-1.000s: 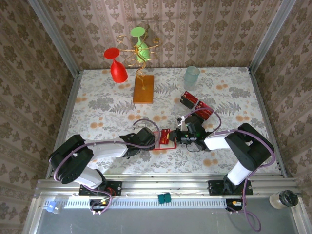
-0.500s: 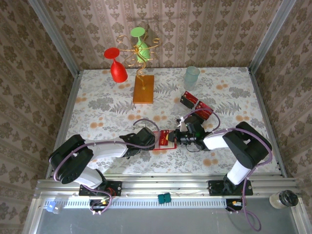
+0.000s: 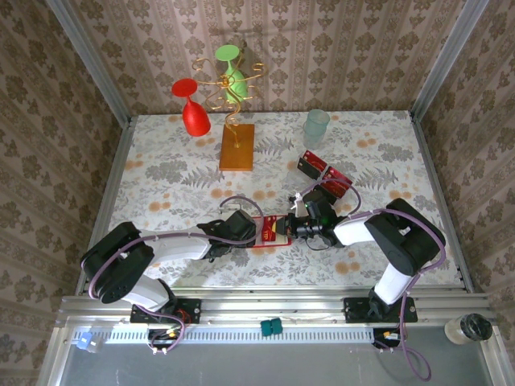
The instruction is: Put the credit cards into the card holder
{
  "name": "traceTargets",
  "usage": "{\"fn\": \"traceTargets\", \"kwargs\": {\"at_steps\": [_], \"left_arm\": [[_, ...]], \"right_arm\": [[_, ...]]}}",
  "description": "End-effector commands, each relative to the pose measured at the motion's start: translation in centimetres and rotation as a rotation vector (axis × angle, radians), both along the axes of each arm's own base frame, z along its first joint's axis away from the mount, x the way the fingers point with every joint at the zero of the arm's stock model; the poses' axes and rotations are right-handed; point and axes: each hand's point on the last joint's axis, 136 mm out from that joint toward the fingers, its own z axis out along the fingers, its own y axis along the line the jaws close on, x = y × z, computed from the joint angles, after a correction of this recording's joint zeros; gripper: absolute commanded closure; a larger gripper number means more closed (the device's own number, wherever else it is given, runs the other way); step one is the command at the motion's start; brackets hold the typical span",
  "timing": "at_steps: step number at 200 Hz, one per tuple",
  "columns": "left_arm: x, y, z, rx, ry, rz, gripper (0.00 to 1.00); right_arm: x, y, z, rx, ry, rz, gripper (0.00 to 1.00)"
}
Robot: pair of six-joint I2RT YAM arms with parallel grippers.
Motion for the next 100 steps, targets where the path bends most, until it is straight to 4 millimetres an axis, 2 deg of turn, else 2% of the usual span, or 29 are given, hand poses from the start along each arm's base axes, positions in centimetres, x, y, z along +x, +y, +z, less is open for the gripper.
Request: {"fn": "traceTargets", "kwargs": {"at_steps": [1,100], "left_arm": [[-0.94,1.33,-0.94,0.057,0.024,0.002,0.05],[-0.97,1.35,-0.99,0.059,0.023,0.004,0.05]], "right_arm": [[-0.89,0.00,-1.25,-0.039,0.036,0.036,1.00],[-1.63,-0.21,-2.24,-0.069,0.083,0.061,1.00]]}}
